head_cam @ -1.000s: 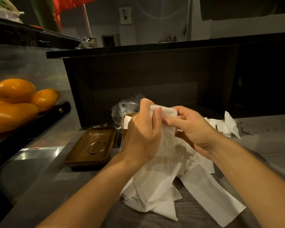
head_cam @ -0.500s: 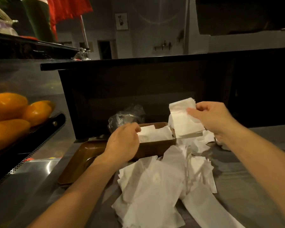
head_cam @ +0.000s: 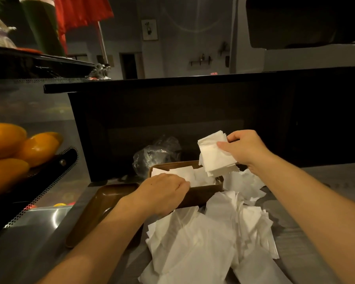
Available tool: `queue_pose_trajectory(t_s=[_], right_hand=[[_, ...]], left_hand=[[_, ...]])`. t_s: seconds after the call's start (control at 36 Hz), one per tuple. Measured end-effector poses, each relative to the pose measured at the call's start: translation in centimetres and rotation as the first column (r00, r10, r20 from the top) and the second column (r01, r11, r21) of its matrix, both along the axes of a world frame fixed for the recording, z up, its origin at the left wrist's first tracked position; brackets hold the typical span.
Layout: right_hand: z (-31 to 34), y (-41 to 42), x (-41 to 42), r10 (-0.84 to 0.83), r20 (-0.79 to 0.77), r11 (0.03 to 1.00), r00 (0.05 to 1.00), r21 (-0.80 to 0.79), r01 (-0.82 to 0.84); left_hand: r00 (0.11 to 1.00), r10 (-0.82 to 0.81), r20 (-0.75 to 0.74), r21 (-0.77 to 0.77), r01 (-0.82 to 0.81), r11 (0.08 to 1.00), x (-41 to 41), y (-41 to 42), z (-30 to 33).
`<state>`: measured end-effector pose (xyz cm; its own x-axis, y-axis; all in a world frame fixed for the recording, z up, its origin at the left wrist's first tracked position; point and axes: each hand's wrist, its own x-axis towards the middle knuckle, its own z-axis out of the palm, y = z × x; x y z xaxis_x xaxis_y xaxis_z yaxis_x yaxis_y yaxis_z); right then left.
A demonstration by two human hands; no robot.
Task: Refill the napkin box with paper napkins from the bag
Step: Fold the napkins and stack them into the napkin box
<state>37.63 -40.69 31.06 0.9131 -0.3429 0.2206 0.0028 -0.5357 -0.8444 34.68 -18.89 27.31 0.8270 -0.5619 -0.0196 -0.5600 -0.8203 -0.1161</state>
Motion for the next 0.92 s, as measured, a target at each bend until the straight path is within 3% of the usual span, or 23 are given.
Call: queue_pose_trajectory(t_s=[0.19, 0.33, 0.47, 0.61, 0.78, 0.86, 0.92], right_hand=[[-0.2, 2.1, 0.9, 0.098, -0.124, 0.983, 0.987, -0.146, -0.115], [-1.8, 3.4, 1.1, 0.003, -0.151, 0.916, 0.988, -0.396, -0.064], [-1.7, 4.4, 0.0, -0.075, -0.133, 0.703, 0.988, -0.710, -0.042], [-1.0, 5.2, -0.7, -0.099, -0.200, 0.572, 0.975, -0.813, -0.109], [-0.6, 6.2, -1.3, -0.106, -0.220, 0.437, 0.970, -0.886, -0.153], [-0.7, 6.4, -1.7, -0.022, -0.095, 0.352, 0.995, -0.933, -0.081], [-0.7, 6.5, -1.6, 0.131, -0.043, 0.336, 0.990, -0.938, -0.085]], left_hand=[[0.996, -0.029, 0.086, 0.002, 0.029, 1.000, 0.5, 0.1, -0.2], [0.995, -0.008, 0.097, -0.027, 0.011, 1.000, 0.0, -0.1, -0.2], [0.992, 0.012, 0.126, -0.063, -0.004, 0.998, -0.6, -0.6, 0.1], [0.994, 0.058, 0.088, -0.319, -0.027, 0.947, -1.2, -1.5, 0.0], [0.986, 0.095, 0.139, -0.375, -0.037, 0.926, -0.6, -1.1, -0.5], [0.999, 0.018, 0.031, -0.372, -0.005, 0.928, -1.0, -1.1, -0.4], [1.000, 0.008, 0.013, -0.371, -0.002, 0.928, -1.1, -1.1, -0.3]])
